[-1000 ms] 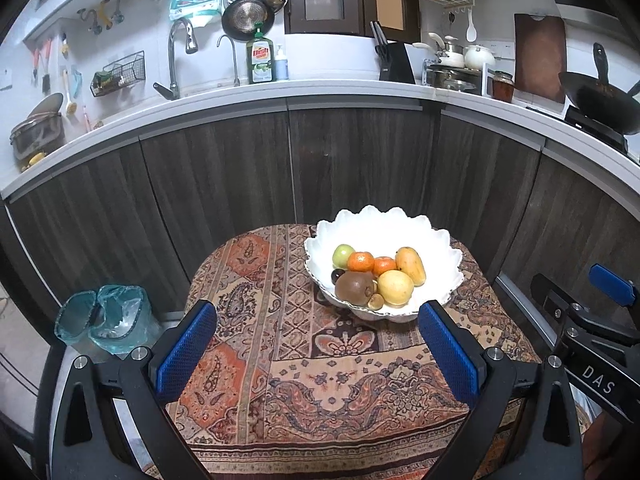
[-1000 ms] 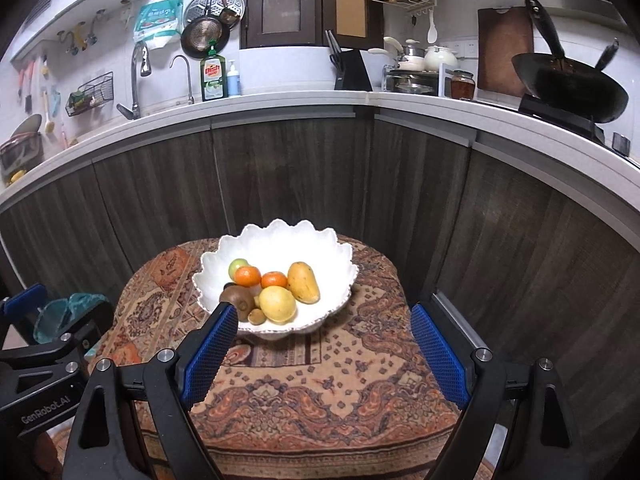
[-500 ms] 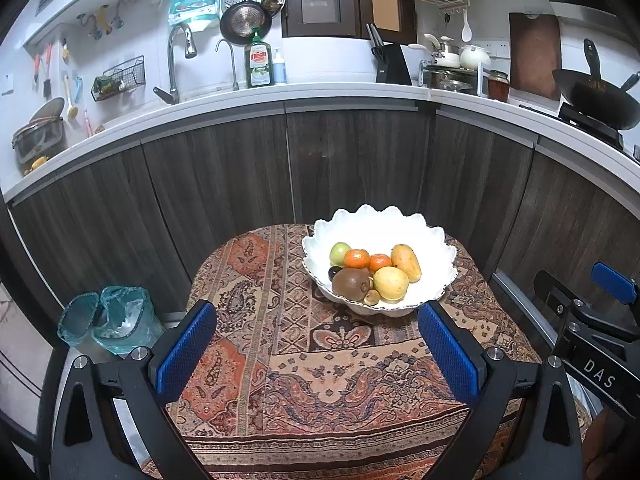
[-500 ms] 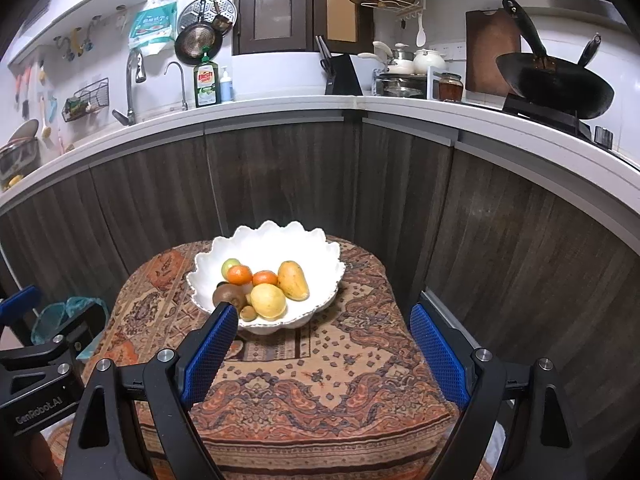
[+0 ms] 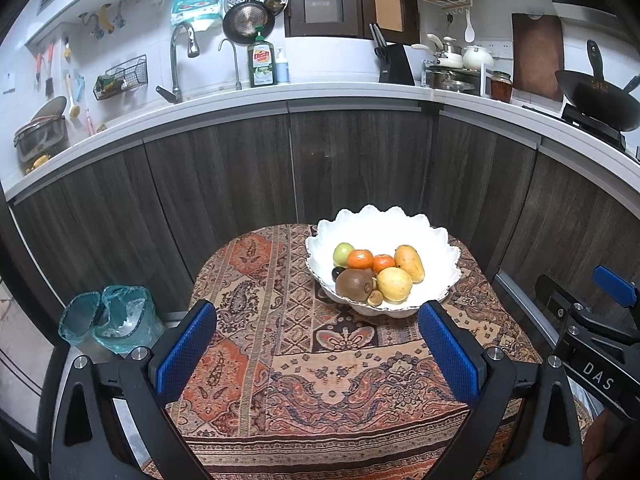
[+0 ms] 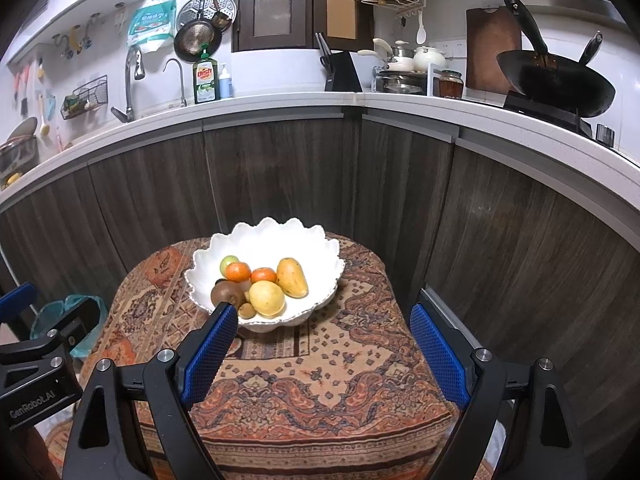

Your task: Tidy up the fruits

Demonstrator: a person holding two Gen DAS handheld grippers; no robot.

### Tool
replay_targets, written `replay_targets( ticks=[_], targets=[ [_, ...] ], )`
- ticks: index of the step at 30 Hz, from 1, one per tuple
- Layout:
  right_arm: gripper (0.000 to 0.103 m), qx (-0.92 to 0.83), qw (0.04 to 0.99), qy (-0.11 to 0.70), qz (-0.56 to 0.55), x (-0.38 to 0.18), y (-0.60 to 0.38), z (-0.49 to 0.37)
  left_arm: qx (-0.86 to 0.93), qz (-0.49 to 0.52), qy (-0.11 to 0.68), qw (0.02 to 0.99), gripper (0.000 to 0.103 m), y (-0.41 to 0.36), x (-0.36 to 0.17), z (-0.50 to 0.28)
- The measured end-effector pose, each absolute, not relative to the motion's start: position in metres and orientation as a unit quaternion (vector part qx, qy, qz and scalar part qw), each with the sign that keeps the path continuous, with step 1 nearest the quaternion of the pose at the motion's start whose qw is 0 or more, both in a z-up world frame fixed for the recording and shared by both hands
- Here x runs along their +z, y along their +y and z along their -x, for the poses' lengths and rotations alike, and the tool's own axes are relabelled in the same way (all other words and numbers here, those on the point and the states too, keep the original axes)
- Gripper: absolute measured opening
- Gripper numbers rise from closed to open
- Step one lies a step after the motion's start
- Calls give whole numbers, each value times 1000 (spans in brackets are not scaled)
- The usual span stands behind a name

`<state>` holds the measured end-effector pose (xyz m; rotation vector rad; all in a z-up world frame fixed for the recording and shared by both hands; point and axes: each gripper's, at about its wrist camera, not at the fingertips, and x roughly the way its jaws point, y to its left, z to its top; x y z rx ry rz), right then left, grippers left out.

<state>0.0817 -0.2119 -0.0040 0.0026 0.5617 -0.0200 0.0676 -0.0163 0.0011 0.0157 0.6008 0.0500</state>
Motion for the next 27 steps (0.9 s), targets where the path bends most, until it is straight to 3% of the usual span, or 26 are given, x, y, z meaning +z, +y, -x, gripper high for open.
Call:
replay_targets(
  ticks=[27],
  targets=[
    [89, -9, 961, 276, 0, -4, -211, -82, 34, -2, 293, 956, 102, -16, 1, -65]
  ],
)
